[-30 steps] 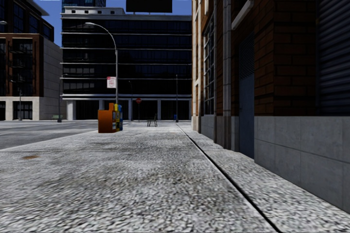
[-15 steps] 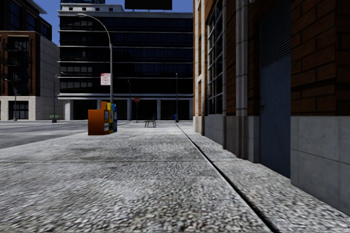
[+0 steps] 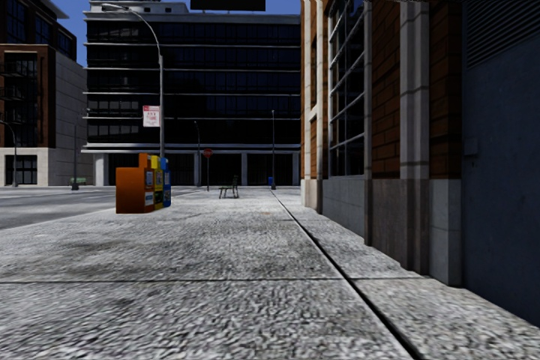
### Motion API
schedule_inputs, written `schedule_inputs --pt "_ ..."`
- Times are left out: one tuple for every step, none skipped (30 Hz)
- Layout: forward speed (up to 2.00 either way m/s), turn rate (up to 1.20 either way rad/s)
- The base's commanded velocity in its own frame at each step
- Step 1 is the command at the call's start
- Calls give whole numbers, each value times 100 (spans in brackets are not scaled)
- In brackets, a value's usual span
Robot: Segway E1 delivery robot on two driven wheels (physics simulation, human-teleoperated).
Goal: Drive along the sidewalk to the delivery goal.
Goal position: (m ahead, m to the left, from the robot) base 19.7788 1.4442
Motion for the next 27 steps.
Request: schedule_inputs --pt "200 0" --pt "200 0" --pt "200 0" --pt "200 0" --pt "200 0" --pt "200 0" --pt "200 0" --pt "200 0" --pt "200 0" --pt "200 0" --pt "200 0" --pt "200 0" --pt "200 0" --pt "200 0" --pt "200 0" --pt "200 0" --pt "200 0" --pt "200 0" --pt "200 0" --pt "200 0" --pt "200 0" --pt "200 0" --pt "200 0" --pt "200 0" --pt "200 0" --pt "200 0" --pt "200 0"
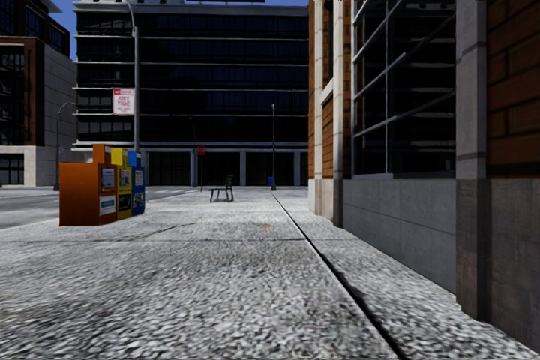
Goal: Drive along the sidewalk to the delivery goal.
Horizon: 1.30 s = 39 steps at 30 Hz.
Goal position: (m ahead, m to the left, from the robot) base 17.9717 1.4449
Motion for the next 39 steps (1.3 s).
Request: schedule_inputs --pt "200 0" --pt "200 0" --pt "200 0" --pt "200 0" --pt "200 0" --pt "200 0" --pt "200 0" --pt "200 0" --pt "200 0" --pt "200 0" --pt "200 0" --pt "200 0" --pt "200 0" --pt "200 0" --pt "200 0" --pt "200 0" --pt "200 0" --pt "200 0" --pt "200 0" --pt "200 0" --pt "200 0" --pt "200 0" --pt "200 0" --pt "200 0" --pt "200 0" --pt "200 0" --pt "200 0" --pt "200 0" --pt "200 0" --pt "200 0" --pt "200 0" --pt "200 0" --pt "200 0" --pt "200 0" --pt "200 0" --pt "200 0" --pt "200 0" --pt "200 0" --pt "200 0"
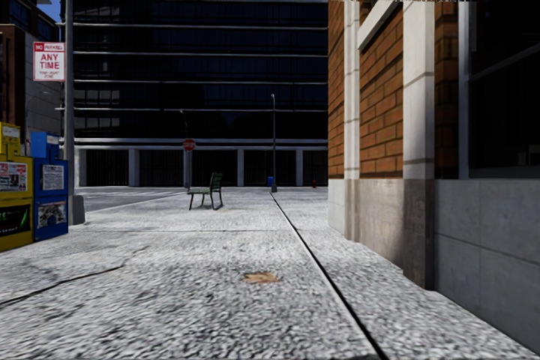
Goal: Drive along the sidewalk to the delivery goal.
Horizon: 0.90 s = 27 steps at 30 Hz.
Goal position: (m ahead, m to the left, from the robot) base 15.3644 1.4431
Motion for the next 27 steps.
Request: schedule_inputs --pt "200 0" --pt "200 0" --pt "200 0" --pt "200 0" --pt "200 0" --pt "200 0" --pt "200 0" --pt "200 0" --pt "200 0" --pt "200 0" --pt "200 0" --pt "200 0" --pt "200 0" --pt "200 0" --pt "200 0" --pt "200 0" --pt "200 0" --pt "200 0" --pt "200 0" --pt "200 0" --pt "200 0" --pt "200 0" --pt "200 0" --pt "200 0" --pt "200 0" --pt "200 0" --pt "200 0"
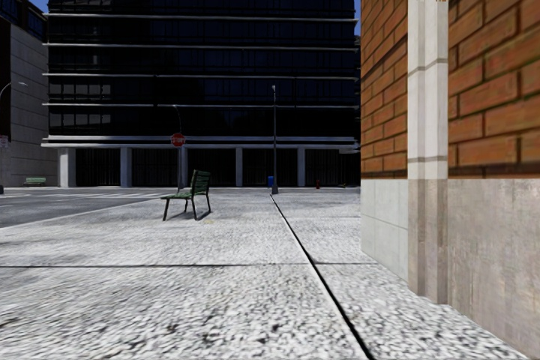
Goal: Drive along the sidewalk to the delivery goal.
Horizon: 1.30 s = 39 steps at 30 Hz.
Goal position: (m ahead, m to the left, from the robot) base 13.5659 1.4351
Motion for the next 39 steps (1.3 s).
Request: schedule_inputs --pt "200 0" --pt "200 0" --pt "200 0" --pt "200 0" --pt "200 0" --pt "200 0" --pt "200 0" --pt "200 0" --pt "200 0" --pt "200 0" --pt "200 0" --pt "200 0" --pt "200 0" --pt "200 0" --pt "200 0" --pt "200 0" --pt "200 0" --pt "200 0" --pt "200 0" --pt "200 0" --pt "200 0" --pt "200 0" --pt "200 0" --pt "200 0" --pt "200 0" --pt "200 0" --pt "200 0" --pt "200 0" --pt "200 0" --pt "200 0" --pt "200 0" --pt "200 6" --pt "200 6" --pt "200 17" --pt "200 23" --pt "200 24" --pt "200 24" --pt "200 24" --pt "200 24"
